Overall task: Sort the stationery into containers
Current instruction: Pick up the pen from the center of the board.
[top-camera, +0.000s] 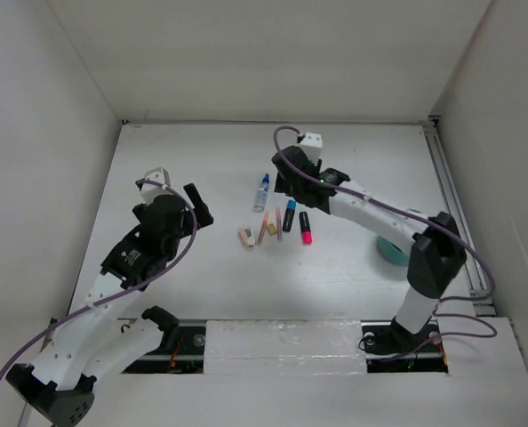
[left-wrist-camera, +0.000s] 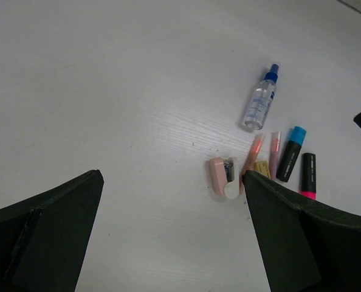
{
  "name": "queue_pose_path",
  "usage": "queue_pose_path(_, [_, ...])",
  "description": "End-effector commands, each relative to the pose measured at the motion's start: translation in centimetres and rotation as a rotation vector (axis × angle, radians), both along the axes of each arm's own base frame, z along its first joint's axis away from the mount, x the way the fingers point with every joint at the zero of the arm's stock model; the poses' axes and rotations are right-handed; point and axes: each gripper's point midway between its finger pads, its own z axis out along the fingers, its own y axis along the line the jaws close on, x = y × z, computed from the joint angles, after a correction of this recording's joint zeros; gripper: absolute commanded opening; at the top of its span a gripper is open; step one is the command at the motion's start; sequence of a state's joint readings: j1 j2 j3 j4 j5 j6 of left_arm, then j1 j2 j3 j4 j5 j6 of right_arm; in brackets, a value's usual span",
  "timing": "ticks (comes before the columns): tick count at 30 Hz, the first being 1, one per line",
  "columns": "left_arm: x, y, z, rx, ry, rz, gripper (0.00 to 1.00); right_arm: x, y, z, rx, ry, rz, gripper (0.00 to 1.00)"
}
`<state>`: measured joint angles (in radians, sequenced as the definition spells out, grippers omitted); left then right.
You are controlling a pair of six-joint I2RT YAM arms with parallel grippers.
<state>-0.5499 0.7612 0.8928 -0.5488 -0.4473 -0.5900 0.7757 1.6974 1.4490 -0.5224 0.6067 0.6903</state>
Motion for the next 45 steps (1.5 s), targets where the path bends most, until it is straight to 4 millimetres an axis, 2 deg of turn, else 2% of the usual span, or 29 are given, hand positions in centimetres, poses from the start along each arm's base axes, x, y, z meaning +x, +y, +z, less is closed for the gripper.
queue_pose_path(1, [0.2,1.5,1.2,-0.001,-0.020,0.108,1.00,1.0,5.7,-0.5,0.026,0.032,0.164,0.60])
queue_pose_path(2, [0.2,1.6,1.2,-0.001,-0.020,0.108,1.00,1.5,6.8,-1.5,0.029,0.052,0.181,0.56])
queue_pose_path(3, [0.0,1.6,1.5,-0.008,-0.030,0.108,1.00,1.5,7.1,-1.2,0.040,0.050,0.189,0.54])
queue_pose_path(4, [0.0,1.6,1.5,-0.008,-0.031,0.108,1.00,1.6,7.4,-3.2,0.019,0.087,0.197,0.52])
queue_pose_path(9, [-0.1,1.7,2.1,-0.024,-0.053,0.108,1.00,1.5,9.1,-6.8,0.001,0.168,0.261,0.49])
queue_pose_path(14, [0.1,1.0,1.7,-0.018,-0.044,0.071,1.00,1.0,8.7,-9.1,-0.029,0.206,0.258,0.49])
queue_pose_path(18, [0.3,0.6,1.6,-0.018,-0.038,0.050,1.00,1.3,8.2,-9.4,-0.031,0.209,0.260,0.48])
queue_pose_path(24, [0.2,0.5,1.6,-0.013,-0.035,0.037,1.00,1.3,6.9,-11.5,-0.069,0.251,0.259,0.47])
queue_pose_path(30, [0.3,0.3,1.7,-0.014,-0.040,0.025,1.00,1.8,5.6,-12.6,-0.073,0.263,0.244,0.47])
queue_pose_path(34, [0.2,0.1,1.6,-0.018,-0.037,0.016,1.00,1.8,5.6,-12.6,-0.079,0.263,0.250,0.47])
queue_pose_path(45, [0.2,0.1,1.6,-0.018,-0.037,0.016,1.00,2.0,5.6,-14.6,-0.083,0.298,0.254,0.45])
